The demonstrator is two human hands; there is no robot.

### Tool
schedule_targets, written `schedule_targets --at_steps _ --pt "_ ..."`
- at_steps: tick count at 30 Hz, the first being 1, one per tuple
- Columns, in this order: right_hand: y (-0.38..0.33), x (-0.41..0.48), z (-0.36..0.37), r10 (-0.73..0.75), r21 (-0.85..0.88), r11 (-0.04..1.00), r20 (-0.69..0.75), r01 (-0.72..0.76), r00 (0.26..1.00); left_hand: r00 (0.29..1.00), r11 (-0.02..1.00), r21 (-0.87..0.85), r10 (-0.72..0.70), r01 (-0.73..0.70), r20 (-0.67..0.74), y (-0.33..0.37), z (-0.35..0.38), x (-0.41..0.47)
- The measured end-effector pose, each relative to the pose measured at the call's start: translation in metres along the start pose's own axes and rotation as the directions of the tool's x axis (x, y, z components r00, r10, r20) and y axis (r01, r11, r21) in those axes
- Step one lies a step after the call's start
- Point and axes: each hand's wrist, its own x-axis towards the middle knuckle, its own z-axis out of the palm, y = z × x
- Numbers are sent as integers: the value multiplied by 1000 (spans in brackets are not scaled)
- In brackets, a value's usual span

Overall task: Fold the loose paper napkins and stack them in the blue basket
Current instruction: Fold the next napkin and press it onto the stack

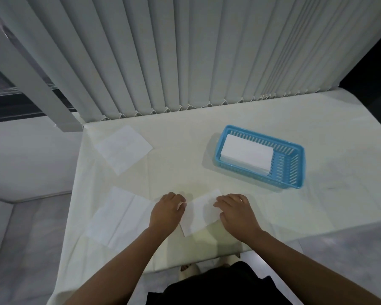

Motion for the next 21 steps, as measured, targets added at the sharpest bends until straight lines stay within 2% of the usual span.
schedule_targets --at_steps 4,7,12,16,19,21 --pt "-6 8 13 97 -83 993 262 -78 960 998 997 77 12 -17 64 9 8 9" --pt "-6 10 24 119 -141 987 323 -77 939 996 996 86 -39 32 82 18 10 17" --pt "0 3 28 157 -166 980 299 -111 941 972 985 83 -160 148 170 21 3 26" --pt "0 3 21 196 -137 977 273 -164 942 926 967 31 -251 253 281 25 -8 35" --pt "-7 7 10 229 -89 972 180 -216 957 913 936 -142 -268 323 307 25 -21 42" --pt "-15 10 1 262 7 965 62 -263 963 898 832 -376 -293 409 327 24 -33 44"
